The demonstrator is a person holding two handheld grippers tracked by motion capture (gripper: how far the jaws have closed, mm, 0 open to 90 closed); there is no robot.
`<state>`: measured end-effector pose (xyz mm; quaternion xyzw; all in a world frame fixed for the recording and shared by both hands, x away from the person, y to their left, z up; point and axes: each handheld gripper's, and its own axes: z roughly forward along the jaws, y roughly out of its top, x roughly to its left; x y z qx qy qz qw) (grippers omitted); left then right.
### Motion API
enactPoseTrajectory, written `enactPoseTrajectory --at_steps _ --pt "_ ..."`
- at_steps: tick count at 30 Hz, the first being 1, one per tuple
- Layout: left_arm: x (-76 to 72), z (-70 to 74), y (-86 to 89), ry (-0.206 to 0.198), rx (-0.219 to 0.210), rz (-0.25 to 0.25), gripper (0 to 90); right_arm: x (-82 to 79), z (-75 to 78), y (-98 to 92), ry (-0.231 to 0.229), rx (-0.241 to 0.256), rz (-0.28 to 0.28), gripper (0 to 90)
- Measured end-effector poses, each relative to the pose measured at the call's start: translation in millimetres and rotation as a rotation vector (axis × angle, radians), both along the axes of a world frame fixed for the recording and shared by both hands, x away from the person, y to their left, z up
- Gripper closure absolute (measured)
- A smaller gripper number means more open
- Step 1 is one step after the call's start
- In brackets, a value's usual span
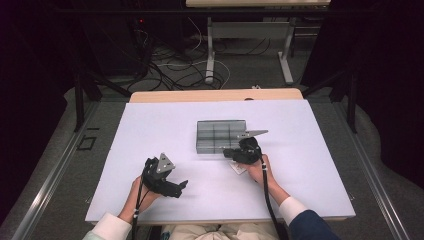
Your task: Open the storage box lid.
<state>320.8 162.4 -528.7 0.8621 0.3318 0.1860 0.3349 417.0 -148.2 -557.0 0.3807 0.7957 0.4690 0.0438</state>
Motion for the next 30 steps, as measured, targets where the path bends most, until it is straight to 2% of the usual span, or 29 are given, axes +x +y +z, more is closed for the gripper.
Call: enactPoseTrajectory --at_steps 2,4,5,8,10,12,13,14,18,19,25,29,30 --pt "0.0 0.3 0.2 0.000 0.005 -0.003 0.0 -1.0 0.0 0.5 0.010 0.009 -0.010 85.4" --pt "-0.2 0.1 -0.1 -0.001 -0.001 -0.001 0.0 -0.6 0.9 -0.4 -0.009 0.015 -0.005 85.4" --pt "0.0 0.3 0.2 0.000 0.004 -0.003 0.0 -1.3 2.8 -1.2 0.003 -0.001 0.003 85.4" --pt "0.1 0.0 -0.1 -0.001 0.003 -0.003 0.0 -1.6 3.2 -1.0 0.004 -0.005 0.002 85.4" --pt "-0.2 0.1 -0.3 0.000 0.000 -0.003 0.0 -1.2 1.6 0.1 -0.015 0.020 -0.006 85.3" --pt "-0.2 0.1 -0.3 -0.001 -0.001 -0.002 0.0 -1.4 1.9 -0.1 -0.010 0.014 -0.005 85.3" --pt "-0.1 0.1 -0.3 -0.001 -0.001 -0.002 0.0 -1.4 0.9 0.9 -0.023 0.028 -0.013 85.3" --pt "-0.1 0.0 -0.3 -0.001 0.000 -0.003 0.0 -1.7 2.1 0.2 -0.014 0.014 -0.007 85.3" --pt "0.0 0.1 -0.5 -0.001 0.000 -0.002 0.0 -2.6 1.9 1.8 -0.030 0.020 -0.008 84.7" --pt "0.0 0.1 -0.5 -0.001 0.000 -0.004 0.0 -3.3 3.4 1.1 -0.011 0.000 -0.002 84.7" --pt "0.0 0.3 -0.5 0.000 -0.002 -0.002 0.0 -3.9 3.8 1.6 -0.046 0.032 -0.024 84.1" --pt "0.2 0.7 -0.8 -0.002 0.002 -0.004 0.0 -3.8 5.6 0.2 -0.046 0.030 -0.027 83.8" --pt "0.2 0.7 -1.0 -0.004 0.002 -0.004 0.0 -4.5 7.2 -0.1 -0.033 0.013 -0.024 83.8"
